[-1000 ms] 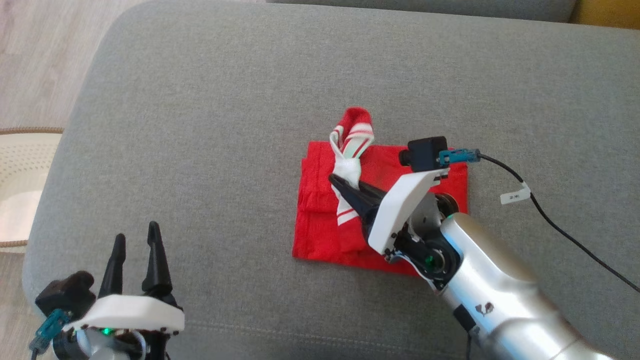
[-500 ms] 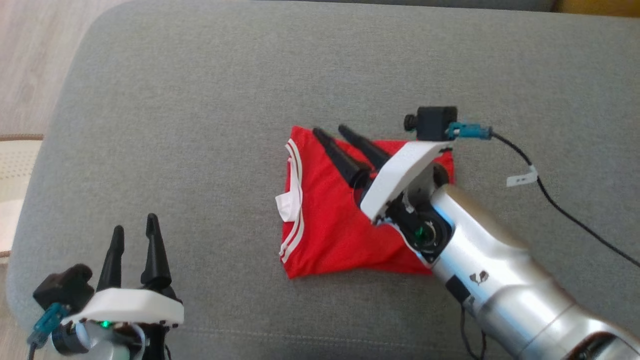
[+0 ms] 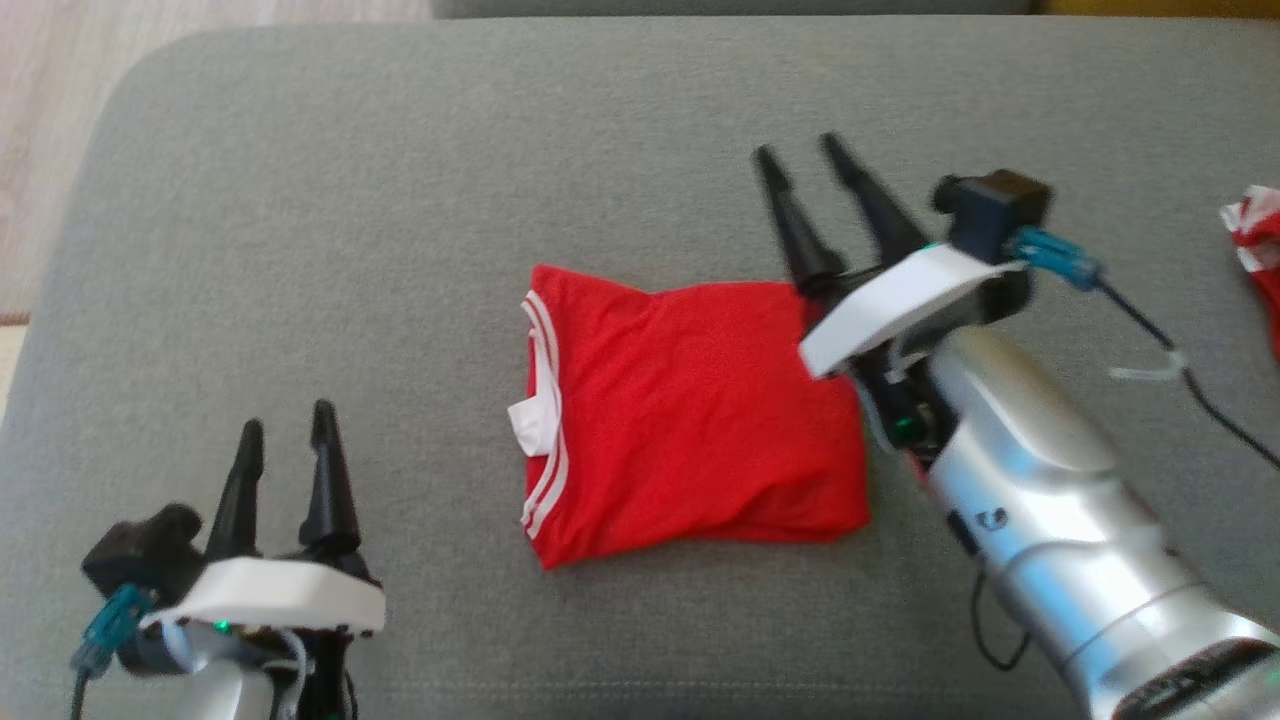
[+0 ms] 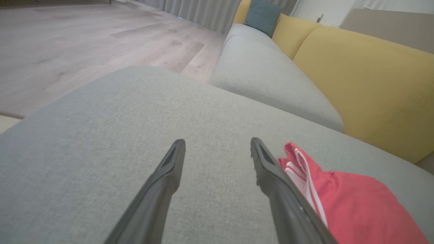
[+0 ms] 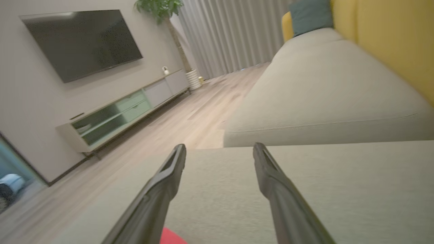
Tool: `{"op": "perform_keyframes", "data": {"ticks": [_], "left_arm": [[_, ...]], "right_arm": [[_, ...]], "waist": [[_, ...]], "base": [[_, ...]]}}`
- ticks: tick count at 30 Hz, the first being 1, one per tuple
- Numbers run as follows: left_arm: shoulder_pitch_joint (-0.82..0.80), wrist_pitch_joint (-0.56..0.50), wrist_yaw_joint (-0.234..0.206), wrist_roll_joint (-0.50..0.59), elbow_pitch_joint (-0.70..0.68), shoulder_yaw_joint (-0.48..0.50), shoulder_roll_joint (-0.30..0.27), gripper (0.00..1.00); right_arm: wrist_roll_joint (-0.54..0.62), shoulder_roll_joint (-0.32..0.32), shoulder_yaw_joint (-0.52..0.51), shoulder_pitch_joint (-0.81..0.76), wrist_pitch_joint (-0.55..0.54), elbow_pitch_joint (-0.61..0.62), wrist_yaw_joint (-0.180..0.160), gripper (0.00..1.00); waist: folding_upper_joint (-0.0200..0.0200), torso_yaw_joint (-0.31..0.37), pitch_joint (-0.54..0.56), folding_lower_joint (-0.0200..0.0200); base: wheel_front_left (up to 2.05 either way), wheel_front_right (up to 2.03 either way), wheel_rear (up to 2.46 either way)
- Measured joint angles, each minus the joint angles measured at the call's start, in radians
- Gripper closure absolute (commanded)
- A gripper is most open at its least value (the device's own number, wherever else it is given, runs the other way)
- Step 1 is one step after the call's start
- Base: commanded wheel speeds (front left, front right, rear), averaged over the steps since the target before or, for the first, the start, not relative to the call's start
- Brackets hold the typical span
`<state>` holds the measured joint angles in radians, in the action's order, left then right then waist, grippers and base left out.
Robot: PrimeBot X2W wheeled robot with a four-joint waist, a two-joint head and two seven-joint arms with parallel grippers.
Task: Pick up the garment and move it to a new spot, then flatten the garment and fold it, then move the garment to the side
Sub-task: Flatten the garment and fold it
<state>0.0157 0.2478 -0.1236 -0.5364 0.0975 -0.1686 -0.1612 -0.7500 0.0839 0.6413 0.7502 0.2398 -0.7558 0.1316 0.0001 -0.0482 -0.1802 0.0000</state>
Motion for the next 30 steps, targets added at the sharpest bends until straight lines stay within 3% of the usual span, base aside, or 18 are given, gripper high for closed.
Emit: {"op": "perform_keyframes", "data": {"ticks": [5, 9, 13, 20, 30], "left_arm": [[-0.034, 0.0, -0.002, 0.029, -0.011, -0.02, 0.001, 0.0], [-0.042, 0.0, -0.013, 0.045, -0.002, -0.031, 0.009, 0.0], [-0.038, 0.001, -0.018, 0.074, 0.009, -0.033, 0.013, 0.0], [0.031, 0.002, -0.01, 0.123, 0.021, -0.012, 0.054, 0.0], [0.084, 0.002, 0.02, 0.185, 0.034, 0.02, 0.083, 0.0]], "right_arm": [[0.216, 0.011, -0.242, -0.09, 0.011, 0.091, 0.0, 0.0], [0.377, -0.002, -0.437, -0.283, 0.011, 0.228, 0.0, 0.0], [0.506, -0.017, -0.556, -0.465, 0.011, 0.338, 0.0, 0.0], [0.538, -0.028, -0.594, -0.623, 0.011, 0.434, 0.0, 0.0], [0.54, -0.035, -0.583, -0.69, 0.011, 0.489, 0.0, 0.0]], "waist": [[0.0, 0.029, 0.019, 0.0], [0.0, 0.052, 0.041, 0.0], [0.0, 0.07, 0.069, 0.0], [0.0, 0.082, 0.12, 0.0], [0.0, 0.079, 0.155, 0.0]], "base": [[0.0, 0.0, 0.0], [0.0, 0.0, 0.0], [0.0, 0.0, 0.0], [0.0, 0.0, 0.0], [0.0, 0.0, 0.0]]}}
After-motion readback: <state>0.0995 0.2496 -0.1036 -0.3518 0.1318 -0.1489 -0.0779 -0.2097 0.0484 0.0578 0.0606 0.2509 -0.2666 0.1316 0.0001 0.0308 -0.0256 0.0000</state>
